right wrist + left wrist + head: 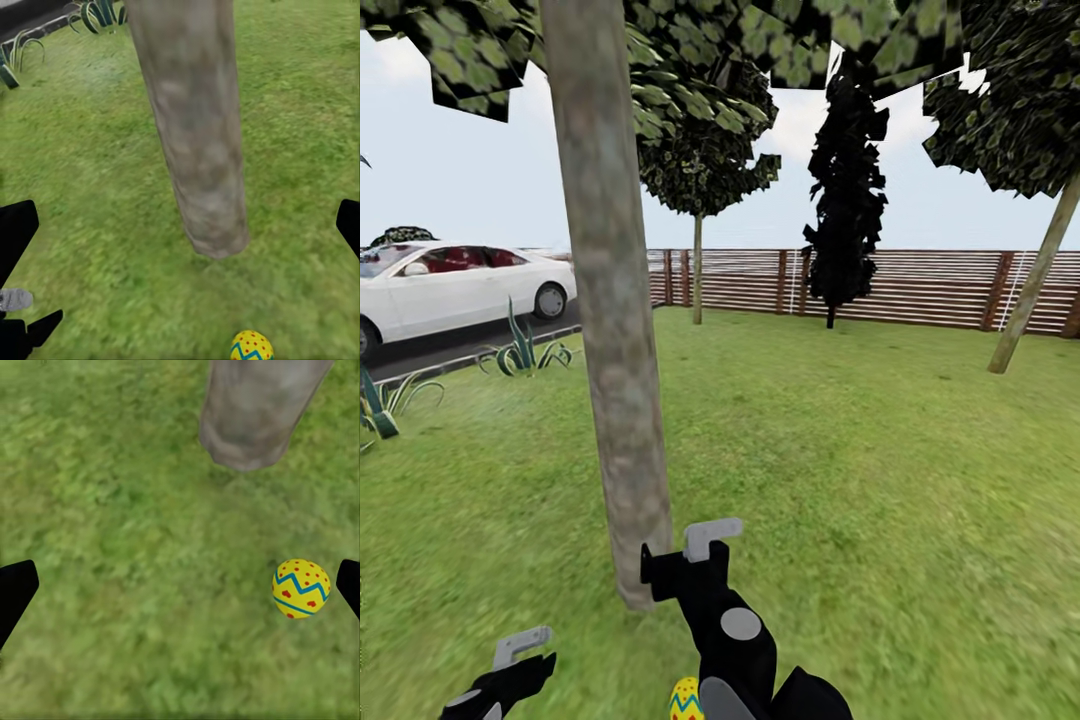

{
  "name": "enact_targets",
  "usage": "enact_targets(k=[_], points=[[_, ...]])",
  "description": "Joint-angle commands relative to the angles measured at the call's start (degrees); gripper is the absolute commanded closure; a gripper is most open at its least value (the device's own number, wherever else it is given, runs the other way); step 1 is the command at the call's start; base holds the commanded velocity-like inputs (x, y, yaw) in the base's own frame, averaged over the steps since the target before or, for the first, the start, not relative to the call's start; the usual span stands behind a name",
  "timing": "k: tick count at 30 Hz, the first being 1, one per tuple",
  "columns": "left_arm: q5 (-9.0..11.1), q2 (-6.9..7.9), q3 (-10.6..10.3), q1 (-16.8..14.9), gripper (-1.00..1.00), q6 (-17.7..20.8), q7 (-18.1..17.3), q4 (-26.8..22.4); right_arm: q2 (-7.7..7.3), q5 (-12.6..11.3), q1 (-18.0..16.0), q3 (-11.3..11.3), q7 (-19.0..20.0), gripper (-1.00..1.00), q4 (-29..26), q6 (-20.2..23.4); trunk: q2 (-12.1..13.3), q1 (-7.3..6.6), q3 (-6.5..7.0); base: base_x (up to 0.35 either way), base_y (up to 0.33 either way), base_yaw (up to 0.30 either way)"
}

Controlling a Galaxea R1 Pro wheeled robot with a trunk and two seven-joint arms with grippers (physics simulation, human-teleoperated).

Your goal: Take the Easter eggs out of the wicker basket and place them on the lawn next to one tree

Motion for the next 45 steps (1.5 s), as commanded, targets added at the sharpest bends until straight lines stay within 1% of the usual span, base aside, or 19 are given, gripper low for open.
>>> enact_targets(k=[1, 7, 10, 18, 22, 32, 45], points=[[0.6, 0.06, -0.5, 0.0, -1.00, 0.0, 0.0, 0.0, 0.01, -0.4, -0.1, 0.1, -0.5, -1.00, -0.1, 0.2, 0.3, -0.21, 0.19, 0.000, 0.000, 0.081], [0.6, 0.05, -0.5, 0.0, -1.00, 0.1, 0.0, 0.0, 0.12, -0.5, -0.1, 0.3, -0.5, -1.00, -0.1, 0.2, 2.8, -1.53, 1.82, 0.000, 0.000, 0.082], [0.6, 0.05, -0.5, 0.0, -1.00, 0.1, 0.1, 0.0, 0.16, -0.4, -0.1, 1.3, -0.5, -1.00, -0.1, 0.2, 4.0, -2.19, 2.63, 0.000, 0.000, 0.086], [0.6, 0.05, -0.5, 0.0, -1.00, 0.1, 0.1, 0.0, 0.29, -0.4, -0.1, 2.5, -0.5, -1.00, -0.1, 0.1, 7.2, -3.94, 4.81, 0.000, 0.000, 0.096], [0.6, 0.06, -0.5, 0.0, -1.00, 0.1, 0.1, 0.0, 0.31, -0.4, -0.1, 3.1, -0.5, -1.00, -0.1, 0.1, 7.2, -3.94, 5.18, 0.000, 0.000, 0.099], [0.6, 0.06, -0.5, 0.0, -1.00, 0.1, 0.0, 0.0, 0.38, -0.4, -0.1, 3.4, -0.5, -1.00, -0.1, 0.1, 7.2, -3.94, 6.10, 0.000, 0.018, 0.101], [0.7, 0.06, -0.5, 0.0, -1.00, 0.1, -0.1, 0.0, 0.40, -0.4, -0.1, 3.6, -0.5, -1.00, -0.1, 0.1, 7.2, -3.94, 7.30, 0.000, 0.265, 0.103]])
